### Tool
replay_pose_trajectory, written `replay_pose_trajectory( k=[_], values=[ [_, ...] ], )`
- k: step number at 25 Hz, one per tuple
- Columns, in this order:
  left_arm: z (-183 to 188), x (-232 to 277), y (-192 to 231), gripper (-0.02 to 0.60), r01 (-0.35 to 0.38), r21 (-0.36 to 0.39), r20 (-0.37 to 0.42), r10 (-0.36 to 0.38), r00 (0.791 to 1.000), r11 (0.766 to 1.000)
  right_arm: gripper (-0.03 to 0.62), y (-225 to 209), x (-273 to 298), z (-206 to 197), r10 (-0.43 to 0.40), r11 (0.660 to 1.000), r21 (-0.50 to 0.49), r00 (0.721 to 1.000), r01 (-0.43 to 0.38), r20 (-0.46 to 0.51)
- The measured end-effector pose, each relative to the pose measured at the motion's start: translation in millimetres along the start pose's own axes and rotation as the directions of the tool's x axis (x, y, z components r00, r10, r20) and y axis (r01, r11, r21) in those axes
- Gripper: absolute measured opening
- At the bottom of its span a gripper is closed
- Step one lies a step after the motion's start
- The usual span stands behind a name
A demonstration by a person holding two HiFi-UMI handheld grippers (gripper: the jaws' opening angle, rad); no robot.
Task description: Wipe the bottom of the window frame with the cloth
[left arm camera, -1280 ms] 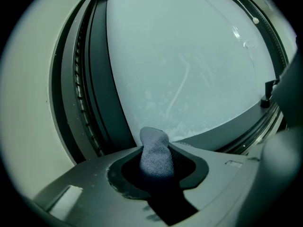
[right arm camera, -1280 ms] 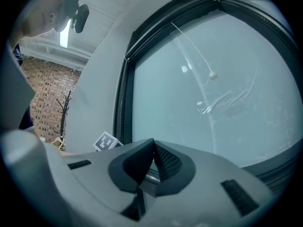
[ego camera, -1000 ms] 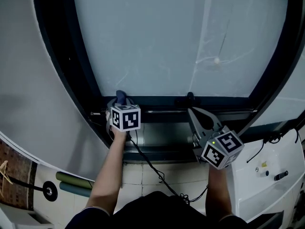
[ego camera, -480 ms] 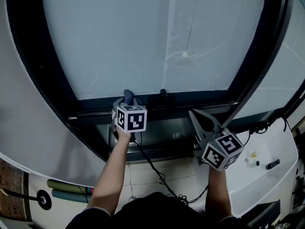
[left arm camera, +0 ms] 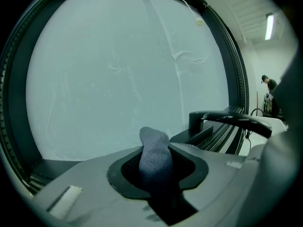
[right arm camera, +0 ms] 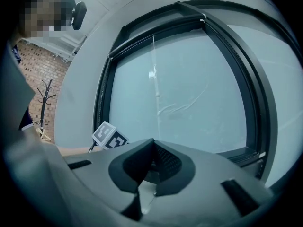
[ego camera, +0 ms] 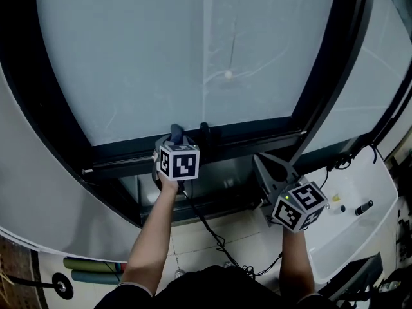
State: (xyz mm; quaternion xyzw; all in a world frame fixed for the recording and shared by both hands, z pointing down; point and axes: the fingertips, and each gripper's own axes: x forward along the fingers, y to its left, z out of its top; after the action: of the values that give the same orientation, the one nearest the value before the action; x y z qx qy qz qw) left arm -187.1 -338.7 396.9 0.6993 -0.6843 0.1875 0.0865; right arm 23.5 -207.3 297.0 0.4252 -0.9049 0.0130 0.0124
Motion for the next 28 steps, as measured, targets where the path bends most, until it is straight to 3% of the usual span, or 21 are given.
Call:
replay_pose_trajectory(
  k=[3, 7, 10, 12, 15, 20, 24, 28],
  values=[
    [23.6, -28.0, -1.7, 0.122, 0.034, -0.042, 0.092, -0.03, 0.995, 0.999, 0.0, 6.4, -4.4, -0.6, -0.032, 0.999, -0.017, 0.999, 0.031, -0.017],
    [80.4, -76.2, -27.8, 0.123, 0.1, -0.033, 0.262, -0.088, 0.961, 0.994, 0.0, -1.6, -16.7, 6.7, -0.072, 0.997, -0.026, 0.997, 0.072, 0.002],
    [112.9, -99.5, -65.1, 0.124, 0.114, -0.013, 0.335, -0.103, 0.937, 0.993, 0.0, -20.0, -28.1, 9.1, -0.068, 0.998, -0.017, 0.997, 0.068, 0.023],
    [131.9, -102.2, -93.1, 0.124, 0.092, 0.008, 0.354, -0.089, 0.931, 0.996, 0.0, -37.9, -34.1, 12.0, -0.053, 0.999, -0.005, 0.998, 0.054, 0.043],
    [143.9, -88.8, -124.2, 0.124, 0.037, 0.002, 0.343, -0.035, 0.939, 0.999, 0.0, -66.5, -42.1, 12.1, -0.018, 1.0, 0.021, 0.998, 0.016, 0.053],
    [132.7, -47.5, -145.1, 0.126, -0.089, -0.056, 0.293, 0.102, 0.951, 0.994, 0.0, -104.4, -51.6, 3.6, 0.038, 0.997, 0.059, 0.998, -0.041, 0.054],
    [97.8, -6.6, -146.4, 0.127, -0.19, -0.053, 0.169, 0.197, 0.966, 0.98, 0.0, -125.6, -54.8, -10.7, 0.059, 0.992, 0.108, 0.997, -0.065, 0.057],
    [66.6, 20.4, -139.4, 0.127, -0.271, -0.033, 0.062, 0.273, 0.96, 0.962, 0.0, -140.1, -53.3, -25.4, 0.078, 0.985, 0.152, 0.996, -0.085, 0.049]
  ],
)
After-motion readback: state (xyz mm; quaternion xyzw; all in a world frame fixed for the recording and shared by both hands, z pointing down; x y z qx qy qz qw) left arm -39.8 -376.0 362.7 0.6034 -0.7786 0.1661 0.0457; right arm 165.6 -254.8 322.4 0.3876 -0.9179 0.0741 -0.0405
